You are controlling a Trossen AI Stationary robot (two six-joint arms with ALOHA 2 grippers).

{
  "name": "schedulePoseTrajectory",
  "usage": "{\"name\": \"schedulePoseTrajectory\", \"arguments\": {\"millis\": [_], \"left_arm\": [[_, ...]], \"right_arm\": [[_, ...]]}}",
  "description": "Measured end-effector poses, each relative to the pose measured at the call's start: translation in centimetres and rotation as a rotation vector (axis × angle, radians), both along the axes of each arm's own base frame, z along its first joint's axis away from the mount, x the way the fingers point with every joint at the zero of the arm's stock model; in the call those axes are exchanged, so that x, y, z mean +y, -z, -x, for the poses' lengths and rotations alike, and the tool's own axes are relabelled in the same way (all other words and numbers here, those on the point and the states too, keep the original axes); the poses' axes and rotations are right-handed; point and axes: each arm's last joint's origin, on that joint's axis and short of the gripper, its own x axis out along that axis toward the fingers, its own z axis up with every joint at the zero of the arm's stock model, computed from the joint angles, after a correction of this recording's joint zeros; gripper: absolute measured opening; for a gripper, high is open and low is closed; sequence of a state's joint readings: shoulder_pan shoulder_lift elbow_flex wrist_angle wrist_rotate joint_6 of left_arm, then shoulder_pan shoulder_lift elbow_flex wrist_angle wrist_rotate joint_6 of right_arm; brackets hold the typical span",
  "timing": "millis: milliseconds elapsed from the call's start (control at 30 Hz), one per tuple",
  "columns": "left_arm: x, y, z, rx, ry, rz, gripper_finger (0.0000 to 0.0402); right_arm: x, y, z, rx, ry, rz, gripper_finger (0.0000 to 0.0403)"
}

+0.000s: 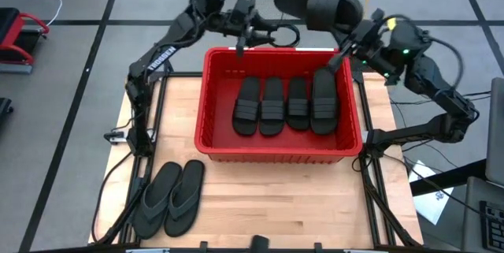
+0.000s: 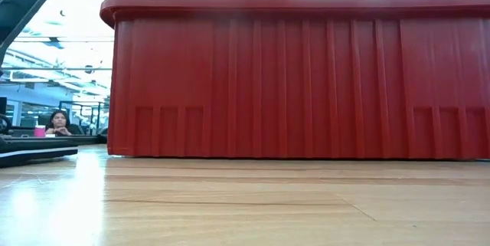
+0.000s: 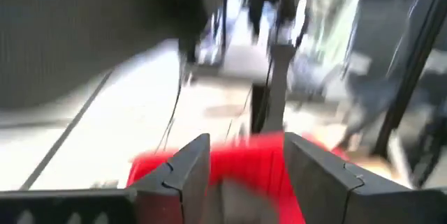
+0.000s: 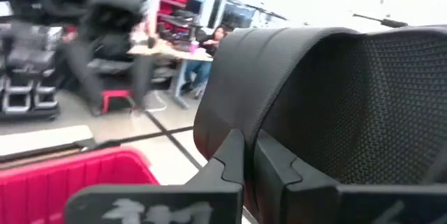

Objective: Pick and place slides into bin
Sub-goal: Put the black slide into the red bin

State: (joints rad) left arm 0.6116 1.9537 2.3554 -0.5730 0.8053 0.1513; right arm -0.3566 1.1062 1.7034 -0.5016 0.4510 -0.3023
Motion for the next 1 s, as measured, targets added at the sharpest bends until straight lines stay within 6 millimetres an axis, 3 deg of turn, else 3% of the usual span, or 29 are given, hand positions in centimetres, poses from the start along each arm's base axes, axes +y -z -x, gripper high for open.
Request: {"name": "schedulePoseTrajectory", "arguments": {"millis": [133, 400, 600, 1000], "left_arm": [[-0.9, 1.1, 2.2, 0.208, -0.072, -0.135, 0.0144], [-1.8, 2.4, 3.9, 0.406, -0.054, -0.184, 0.0009], [-1.8, 2.8, 3.9, 0.438, -0.056, -0.145, 0.0018], [-1.6, 2.6, 3.7, 0.435, -0.105, -0.037, 0.0011]], "right_arm": [[1.0, -1.4, 2.0, -0.015, 0.069, -0.003, 0.0001], [2.9, -2.8, 6.2, -0.124, 0.080, -0.126, 0.0000], [3.8, -3.0, 9.9, -0.153, 0.220, -0.138, 0.0000], [5.3, -2.1, 16.9, -0.277, 0.230, -0.196, 0.0000]]}}
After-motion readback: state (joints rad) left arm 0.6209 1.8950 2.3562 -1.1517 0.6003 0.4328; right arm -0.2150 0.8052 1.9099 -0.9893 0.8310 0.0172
